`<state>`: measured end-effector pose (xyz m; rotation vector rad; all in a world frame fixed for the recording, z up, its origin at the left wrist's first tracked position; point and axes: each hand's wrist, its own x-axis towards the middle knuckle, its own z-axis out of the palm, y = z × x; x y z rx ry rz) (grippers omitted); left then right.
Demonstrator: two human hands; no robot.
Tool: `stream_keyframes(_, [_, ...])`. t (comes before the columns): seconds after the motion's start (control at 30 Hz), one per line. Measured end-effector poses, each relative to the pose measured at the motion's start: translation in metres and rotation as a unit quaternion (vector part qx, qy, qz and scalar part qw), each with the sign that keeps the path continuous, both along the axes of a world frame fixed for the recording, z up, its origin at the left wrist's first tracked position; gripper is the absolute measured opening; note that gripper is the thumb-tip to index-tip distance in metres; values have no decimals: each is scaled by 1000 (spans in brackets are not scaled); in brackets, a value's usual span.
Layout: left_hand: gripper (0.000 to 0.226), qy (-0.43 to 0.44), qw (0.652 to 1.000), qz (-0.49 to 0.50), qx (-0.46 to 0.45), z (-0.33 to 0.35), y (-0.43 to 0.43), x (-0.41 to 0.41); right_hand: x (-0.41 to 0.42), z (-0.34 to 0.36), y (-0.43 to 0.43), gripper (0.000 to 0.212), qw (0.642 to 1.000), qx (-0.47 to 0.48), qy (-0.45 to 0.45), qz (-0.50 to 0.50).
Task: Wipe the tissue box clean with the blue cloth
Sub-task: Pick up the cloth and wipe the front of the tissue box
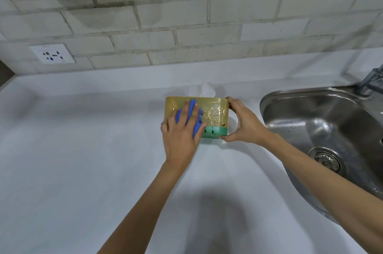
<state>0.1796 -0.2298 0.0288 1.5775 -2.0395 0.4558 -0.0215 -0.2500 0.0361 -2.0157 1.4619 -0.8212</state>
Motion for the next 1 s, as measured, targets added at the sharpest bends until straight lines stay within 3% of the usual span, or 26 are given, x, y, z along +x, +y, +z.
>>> stream_keyframes(0.1, [50,-15,1000,2,-22,-10,9,18,0,0,1,91,1000,3,2,2])
stream_keyframes(0.27, [47,61,996,49,32,18,-17,-2,1,0,2,92,1000,5,-1,2])
stream_keyframes(0.5, [50,-52,998,-17,-41,1,5,4,0,-1,2,97,1000,9,5,2])
stream_keyframes(0.67, [43,18,999,46,5,16,-19,1,2,-1,2,97,1000,10,2,-3])
stream_keyframes(0.87, [49,-57,997,-14,-59,0,-4,9,1,0,0,96,1000,11,5,3])
stream_keyframes(1.0, [48,9,999,31,-28,1,-9,31,3,0,2,93,1000,14,-1,0])
